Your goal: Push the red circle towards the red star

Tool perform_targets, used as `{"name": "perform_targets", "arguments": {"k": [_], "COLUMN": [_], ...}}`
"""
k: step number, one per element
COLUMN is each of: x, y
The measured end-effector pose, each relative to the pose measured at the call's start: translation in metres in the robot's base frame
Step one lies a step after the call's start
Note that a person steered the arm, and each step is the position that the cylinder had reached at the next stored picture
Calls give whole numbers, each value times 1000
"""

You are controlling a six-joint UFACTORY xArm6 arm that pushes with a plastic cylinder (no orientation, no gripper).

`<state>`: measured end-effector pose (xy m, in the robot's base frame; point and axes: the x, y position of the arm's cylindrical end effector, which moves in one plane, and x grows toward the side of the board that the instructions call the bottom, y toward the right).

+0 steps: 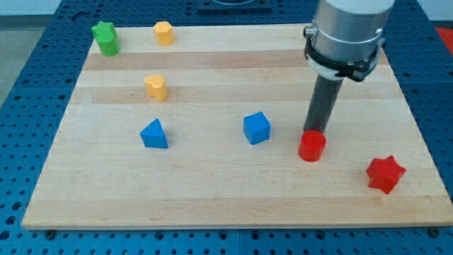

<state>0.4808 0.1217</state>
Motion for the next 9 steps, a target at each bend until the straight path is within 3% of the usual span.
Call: {"name": "perform_targets", "arguments": {"k": [2, 3, 5, 6, 9], "x": [48, 42, 47, 73, 81], "y": [-6, -8, -80, -94, -4]}}
